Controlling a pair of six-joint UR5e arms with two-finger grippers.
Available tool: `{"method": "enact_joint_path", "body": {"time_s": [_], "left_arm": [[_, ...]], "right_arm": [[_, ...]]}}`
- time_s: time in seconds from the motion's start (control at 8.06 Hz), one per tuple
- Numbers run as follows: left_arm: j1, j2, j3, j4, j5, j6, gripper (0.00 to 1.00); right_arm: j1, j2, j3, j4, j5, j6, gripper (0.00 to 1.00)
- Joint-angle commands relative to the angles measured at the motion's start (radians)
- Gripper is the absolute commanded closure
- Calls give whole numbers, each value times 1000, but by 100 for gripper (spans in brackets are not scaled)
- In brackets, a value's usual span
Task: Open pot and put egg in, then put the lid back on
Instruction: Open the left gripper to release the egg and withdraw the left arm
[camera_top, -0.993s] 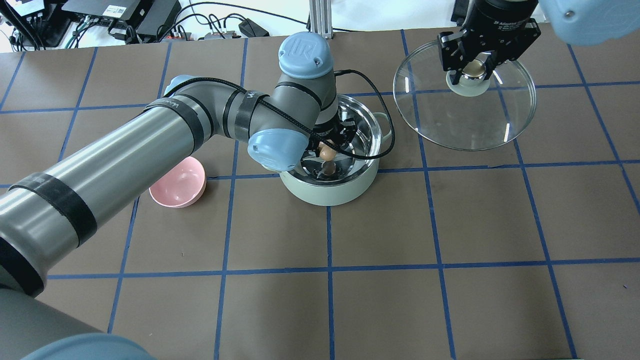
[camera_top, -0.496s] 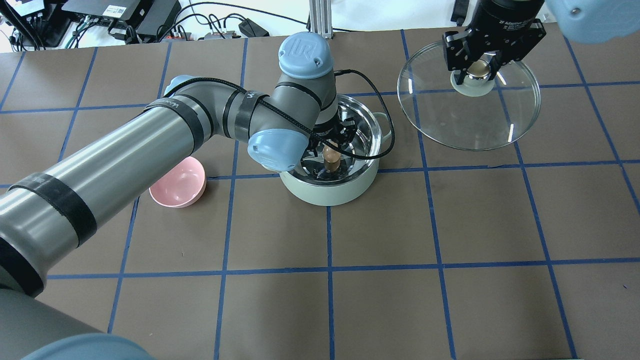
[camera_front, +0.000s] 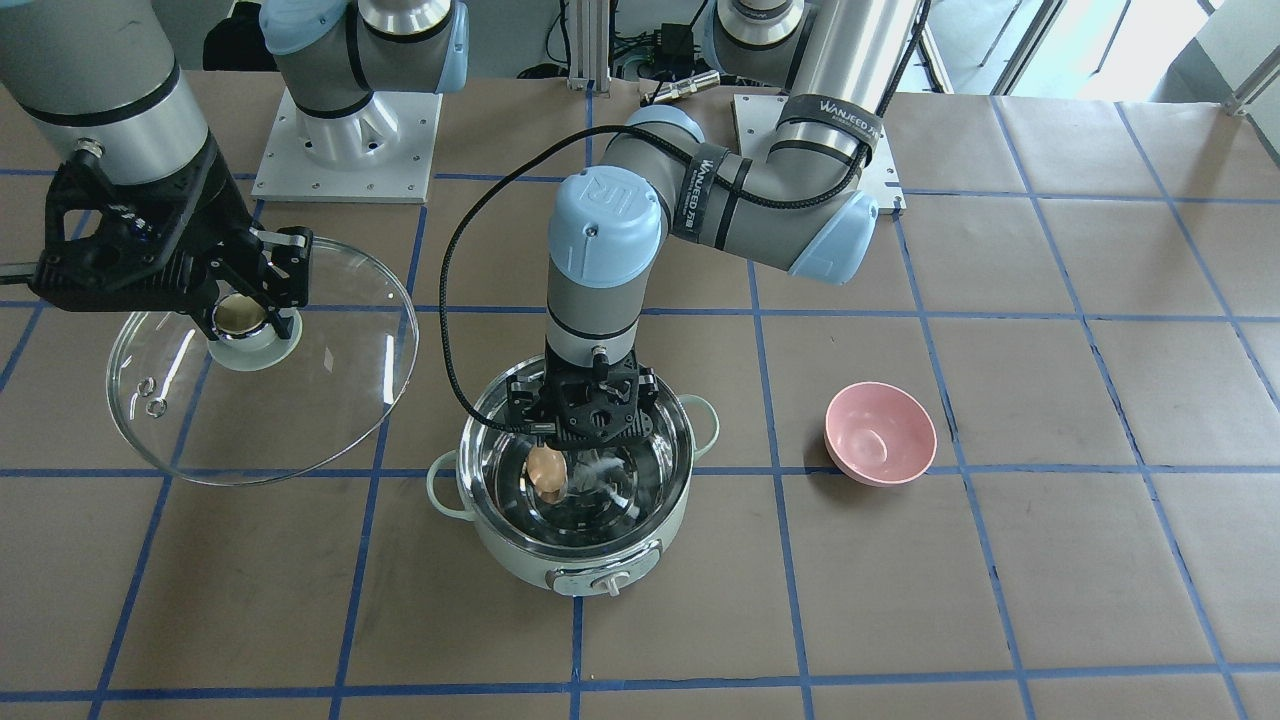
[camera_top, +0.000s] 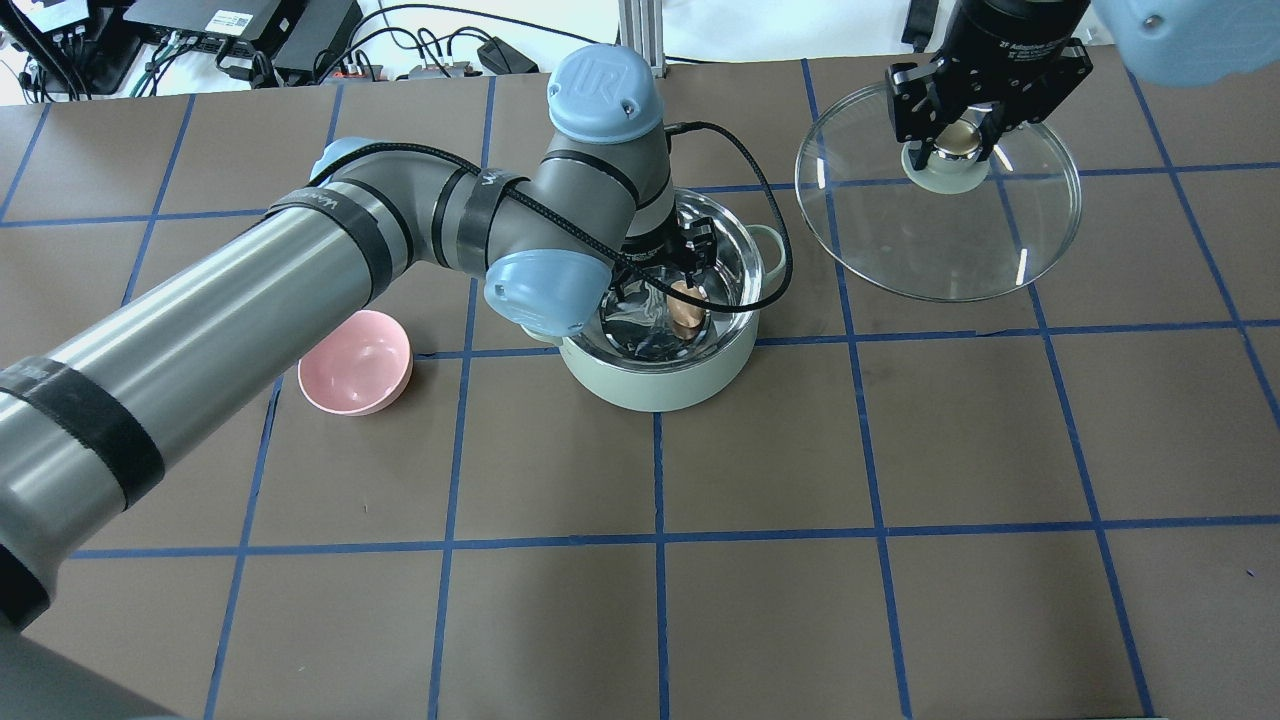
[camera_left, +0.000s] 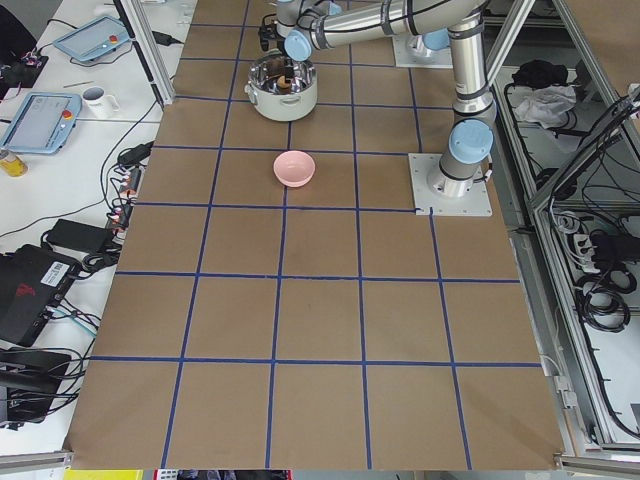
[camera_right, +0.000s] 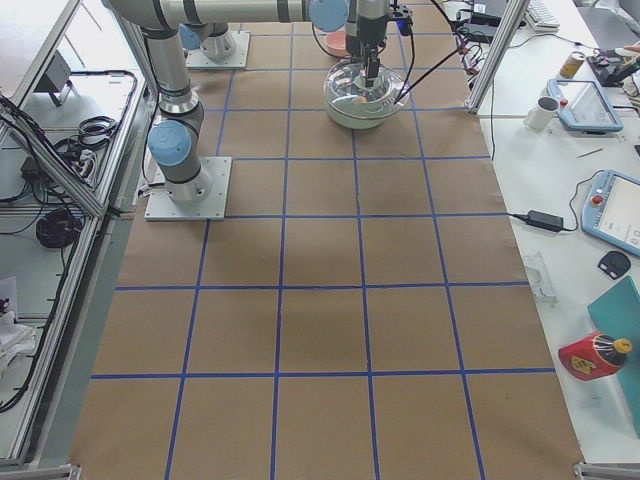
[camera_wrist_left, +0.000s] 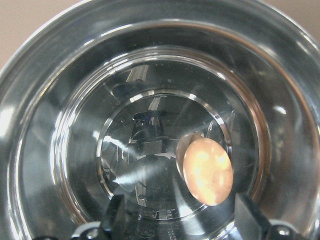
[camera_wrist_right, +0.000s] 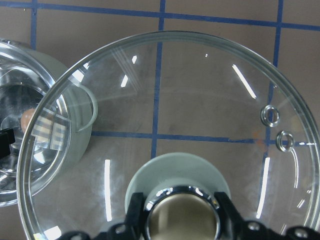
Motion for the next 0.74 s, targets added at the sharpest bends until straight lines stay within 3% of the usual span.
{"method": "enact_joint_path", "body": {"time_s": [0.0,0.25,0.5,0.62], "left_arm": [[-1,127,2,-138,-5,12,0],[2,261,6,-344,-5,54,0],[41,322,25,-425,-5,114,0],[60,347,52,-490,-5,155,0]], "right_arm": [[0,-2,1,1,2,0,100],[8,-3,4,-8,9,17,100],[50,0,4,-18,22,117,100],[99,15,4,-78,49,154,100]]}}
